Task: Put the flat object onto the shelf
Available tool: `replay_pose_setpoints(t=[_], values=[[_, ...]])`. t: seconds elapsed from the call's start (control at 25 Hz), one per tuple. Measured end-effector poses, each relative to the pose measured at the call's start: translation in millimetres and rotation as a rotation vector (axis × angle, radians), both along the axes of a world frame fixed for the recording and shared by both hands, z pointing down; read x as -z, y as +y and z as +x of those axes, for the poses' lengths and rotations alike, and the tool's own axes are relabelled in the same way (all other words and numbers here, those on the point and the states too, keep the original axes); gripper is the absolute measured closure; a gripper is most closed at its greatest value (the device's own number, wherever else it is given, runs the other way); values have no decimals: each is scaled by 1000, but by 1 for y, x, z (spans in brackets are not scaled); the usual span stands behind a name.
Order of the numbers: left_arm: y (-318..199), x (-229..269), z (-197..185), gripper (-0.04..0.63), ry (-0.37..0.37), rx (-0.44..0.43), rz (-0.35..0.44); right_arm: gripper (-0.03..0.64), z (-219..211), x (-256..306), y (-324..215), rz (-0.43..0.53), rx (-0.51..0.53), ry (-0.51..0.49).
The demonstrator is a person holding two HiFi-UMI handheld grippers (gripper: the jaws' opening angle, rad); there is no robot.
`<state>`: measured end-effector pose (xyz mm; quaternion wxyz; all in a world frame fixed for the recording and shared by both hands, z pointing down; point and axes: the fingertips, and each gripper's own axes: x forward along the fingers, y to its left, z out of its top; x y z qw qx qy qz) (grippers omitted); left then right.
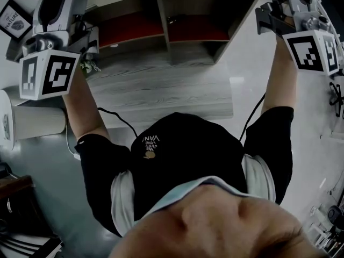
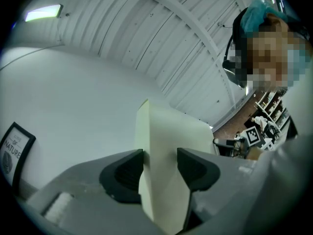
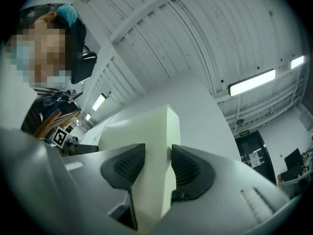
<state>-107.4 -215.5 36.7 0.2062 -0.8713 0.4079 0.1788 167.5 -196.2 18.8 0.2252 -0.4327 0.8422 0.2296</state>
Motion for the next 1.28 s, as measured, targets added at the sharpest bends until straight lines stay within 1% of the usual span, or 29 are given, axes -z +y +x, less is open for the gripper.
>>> replay_pose_setpoints(t=[0.28, 0.72, 1.04, 1.28], values=[[-39, 7, 10, 373, -6, 12, -13, 458, 13, 10, -36, -19, -18, 25], [-90, -2, 22, 374, -41, 6, -57, 459, 24, 0, -81, -79, -40, 49], [-113, -8, 31, 374, -62, -10, -83, 459, 32, -5, -102, -115, -56, 61], [-123, -11, 34, 376, -65, -19, -101, 457, 35, -9, -112, -154, -42, 59]])
